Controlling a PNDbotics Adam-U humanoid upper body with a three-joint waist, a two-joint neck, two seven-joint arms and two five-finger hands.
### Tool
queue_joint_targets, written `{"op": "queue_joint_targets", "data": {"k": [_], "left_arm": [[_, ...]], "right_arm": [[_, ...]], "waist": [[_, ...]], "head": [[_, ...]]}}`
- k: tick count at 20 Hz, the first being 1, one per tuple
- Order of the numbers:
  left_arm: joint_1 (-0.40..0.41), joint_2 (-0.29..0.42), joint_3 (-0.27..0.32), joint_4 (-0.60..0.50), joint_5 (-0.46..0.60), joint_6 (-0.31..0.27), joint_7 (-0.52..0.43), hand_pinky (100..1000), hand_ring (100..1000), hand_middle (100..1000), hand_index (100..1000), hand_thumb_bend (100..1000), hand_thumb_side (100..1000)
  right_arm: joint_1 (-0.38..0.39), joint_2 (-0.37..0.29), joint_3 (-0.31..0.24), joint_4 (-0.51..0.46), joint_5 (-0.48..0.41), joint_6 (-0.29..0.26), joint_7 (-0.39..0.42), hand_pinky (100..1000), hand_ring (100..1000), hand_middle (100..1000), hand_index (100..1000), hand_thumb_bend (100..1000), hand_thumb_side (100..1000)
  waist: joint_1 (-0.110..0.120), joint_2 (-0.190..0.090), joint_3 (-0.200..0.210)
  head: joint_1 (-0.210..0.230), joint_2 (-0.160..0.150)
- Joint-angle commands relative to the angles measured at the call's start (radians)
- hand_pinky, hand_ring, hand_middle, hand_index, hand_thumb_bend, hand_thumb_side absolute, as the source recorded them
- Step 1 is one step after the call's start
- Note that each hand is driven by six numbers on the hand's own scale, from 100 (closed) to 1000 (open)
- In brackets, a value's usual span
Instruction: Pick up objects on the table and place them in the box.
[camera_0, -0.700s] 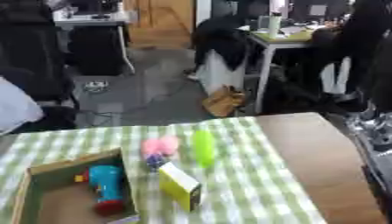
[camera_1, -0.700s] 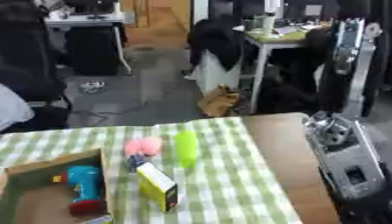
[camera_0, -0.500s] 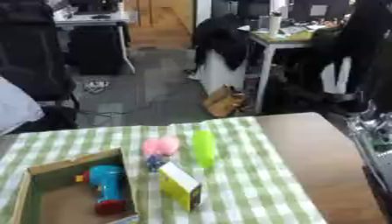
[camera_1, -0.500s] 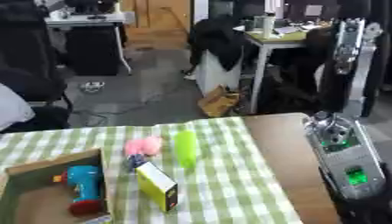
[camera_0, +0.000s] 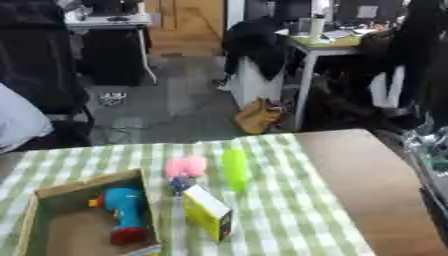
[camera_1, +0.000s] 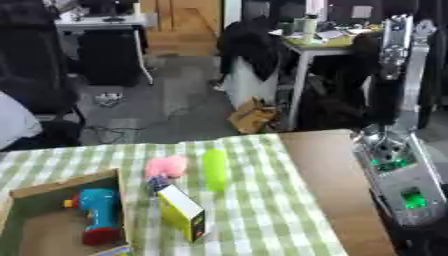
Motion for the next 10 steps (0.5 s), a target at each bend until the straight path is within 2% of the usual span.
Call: {"op": "queue_joint_targets", "data": {"k": [1,4,6,10], "left_arm": [[-0.012,0.022,0.003,-0.013,-0.001,0.002,-0.004,869,902,887,931,268,1000],[-0.011,0.023,0.002,-0.013,0.002,0.002,-0.006,868,902,887,931,269,1000],[-0.010,0.023,0.002,-0.013,0.003,0.003,-0.007,868,902,887,931,269,1000],[-0.011,0.020,-0.004,-0.013,0.006,0.002,-0.013,868,902,887,931,270,1000]], "right_arm": [[-0.031,-0.090,0.022,-0.020,-0.036,0.132,0.139,887,942,875,943,100,1000],[-0.060,-0.140,0.056,-0.020,-0.039,0.243,0.292,884,939,872,940,100,1000],[-0.079,-0.157,0.065,-0.020,-0.043,0.288,0.362,883,939,872,940,100,1000],[-0.144,-0.217,0.148,-0.020,-0.041,0.410,0.567,880,935,868,936,100,1000]], "waist": [[-0.006,-0.016,0.005],[-0.009,-0.022,0.013],[-0.010,-0.024,0.015],[-0.019,-0.037,0.025]], "head": [[-0.007,0.004],[-0.015,0.003],[-0.016,0.003],[-0.031,0.008]]}}
